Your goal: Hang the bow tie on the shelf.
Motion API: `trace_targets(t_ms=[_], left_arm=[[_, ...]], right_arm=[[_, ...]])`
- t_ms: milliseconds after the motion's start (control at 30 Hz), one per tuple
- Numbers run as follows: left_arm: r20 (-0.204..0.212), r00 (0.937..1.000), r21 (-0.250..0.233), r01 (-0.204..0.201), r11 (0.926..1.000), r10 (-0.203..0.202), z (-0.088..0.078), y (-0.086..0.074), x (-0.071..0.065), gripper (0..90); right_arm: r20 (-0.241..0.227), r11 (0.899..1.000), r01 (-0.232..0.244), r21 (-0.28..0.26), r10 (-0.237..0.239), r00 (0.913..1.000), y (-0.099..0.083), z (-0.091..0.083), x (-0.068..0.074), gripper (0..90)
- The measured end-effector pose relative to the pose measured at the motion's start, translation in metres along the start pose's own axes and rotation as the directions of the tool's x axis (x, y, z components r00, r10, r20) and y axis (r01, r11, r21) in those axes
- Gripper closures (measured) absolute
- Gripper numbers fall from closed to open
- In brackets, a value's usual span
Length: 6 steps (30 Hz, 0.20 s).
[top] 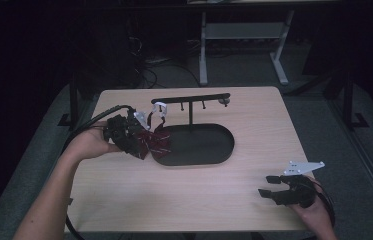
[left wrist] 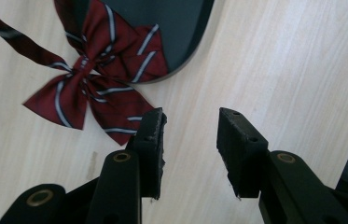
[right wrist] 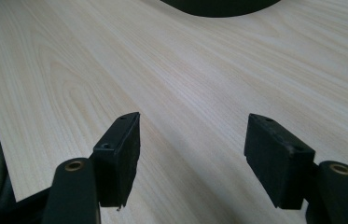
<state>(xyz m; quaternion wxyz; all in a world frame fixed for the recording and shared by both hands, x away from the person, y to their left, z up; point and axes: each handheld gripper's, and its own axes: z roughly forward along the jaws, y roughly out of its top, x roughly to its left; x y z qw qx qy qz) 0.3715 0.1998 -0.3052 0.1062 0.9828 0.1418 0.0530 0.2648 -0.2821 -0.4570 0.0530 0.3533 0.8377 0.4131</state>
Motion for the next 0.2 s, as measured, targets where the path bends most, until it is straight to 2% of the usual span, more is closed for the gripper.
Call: trace_targets(t_ms=[200], left_arm=[[0.006, 0.9998, -0.021, 0.021, 0.9995, -0.021, 0.009, -0.0125, -0.012, 59.6]], right_arm=[[0.002, 1.0, 0.005, -0.004, -0.005, 1.0, 0.0, -0.0005, -0.0002, 35.5]])
